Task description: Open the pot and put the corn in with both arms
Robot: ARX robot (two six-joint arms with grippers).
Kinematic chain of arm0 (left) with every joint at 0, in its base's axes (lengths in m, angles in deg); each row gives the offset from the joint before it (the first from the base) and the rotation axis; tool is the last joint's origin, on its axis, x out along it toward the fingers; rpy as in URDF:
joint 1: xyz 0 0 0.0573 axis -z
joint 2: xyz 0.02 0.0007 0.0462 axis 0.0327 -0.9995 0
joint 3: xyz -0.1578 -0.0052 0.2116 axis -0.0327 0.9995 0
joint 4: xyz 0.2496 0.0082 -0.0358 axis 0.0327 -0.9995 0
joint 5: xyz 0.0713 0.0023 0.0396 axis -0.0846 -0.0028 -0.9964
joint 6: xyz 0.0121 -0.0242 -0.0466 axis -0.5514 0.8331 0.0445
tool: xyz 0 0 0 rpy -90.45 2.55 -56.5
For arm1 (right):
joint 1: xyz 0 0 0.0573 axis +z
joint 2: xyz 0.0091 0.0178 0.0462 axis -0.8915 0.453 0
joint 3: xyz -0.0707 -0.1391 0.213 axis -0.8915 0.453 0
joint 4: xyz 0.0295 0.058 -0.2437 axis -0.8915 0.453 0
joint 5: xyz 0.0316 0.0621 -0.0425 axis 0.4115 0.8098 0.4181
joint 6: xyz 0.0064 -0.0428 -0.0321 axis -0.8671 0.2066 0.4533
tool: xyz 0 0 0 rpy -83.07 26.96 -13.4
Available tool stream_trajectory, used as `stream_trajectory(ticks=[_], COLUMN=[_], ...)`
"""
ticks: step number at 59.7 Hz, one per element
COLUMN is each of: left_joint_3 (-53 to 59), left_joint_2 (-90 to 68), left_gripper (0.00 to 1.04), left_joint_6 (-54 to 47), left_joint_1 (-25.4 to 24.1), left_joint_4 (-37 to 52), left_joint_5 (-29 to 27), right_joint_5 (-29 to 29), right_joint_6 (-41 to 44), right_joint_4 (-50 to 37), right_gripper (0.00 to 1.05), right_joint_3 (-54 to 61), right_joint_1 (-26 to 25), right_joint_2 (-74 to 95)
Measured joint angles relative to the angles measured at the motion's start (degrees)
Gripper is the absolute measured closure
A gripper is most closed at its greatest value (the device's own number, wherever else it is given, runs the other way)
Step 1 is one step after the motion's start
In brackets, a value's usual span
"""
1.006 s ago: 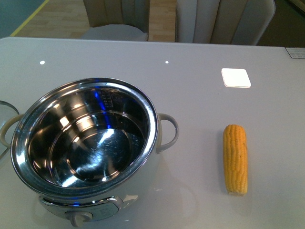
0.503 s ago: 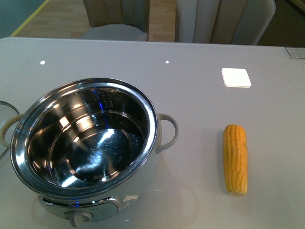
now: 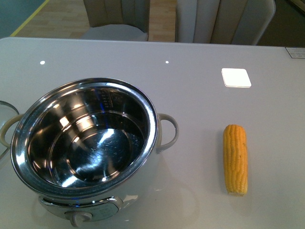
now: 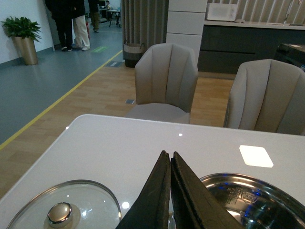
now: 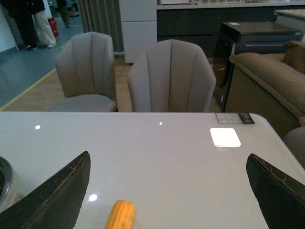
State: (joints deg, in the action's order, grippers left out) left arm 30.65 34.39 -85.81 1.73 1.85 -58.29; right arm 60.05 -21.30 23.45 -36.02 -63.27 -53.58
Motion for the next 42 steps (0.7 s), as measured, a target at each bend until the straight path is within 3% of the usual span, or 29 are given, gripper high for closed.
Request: stream_trajectory(ticks=[29,35,42], left_joint_3=[0.0,0.0,0.0], left_joint_2=[8.4,16.2,18.4], left_gripper=[1.01,1.01,1.01], left_joint_6=[0.0,0.0,0.0], left_joint_1=[0.0,0.0,0.0], left_joint_4=[-8.4,-17.9,-18.7], left_joint_5=[0.0,0.0,0.0], right_joint_5=[0.0,0.0,0.0], right_joint_6=[0.0,0.0,0.0], right_joint_4=[0.0,0.0,0.0], right_gripper=[0.09,0.09,0.09], right_joint_3=[0.0,0.0,0.0], right_joint_1=[0.0,0.0,0.0], right_joint_2=[0.0,0.0,0.0])
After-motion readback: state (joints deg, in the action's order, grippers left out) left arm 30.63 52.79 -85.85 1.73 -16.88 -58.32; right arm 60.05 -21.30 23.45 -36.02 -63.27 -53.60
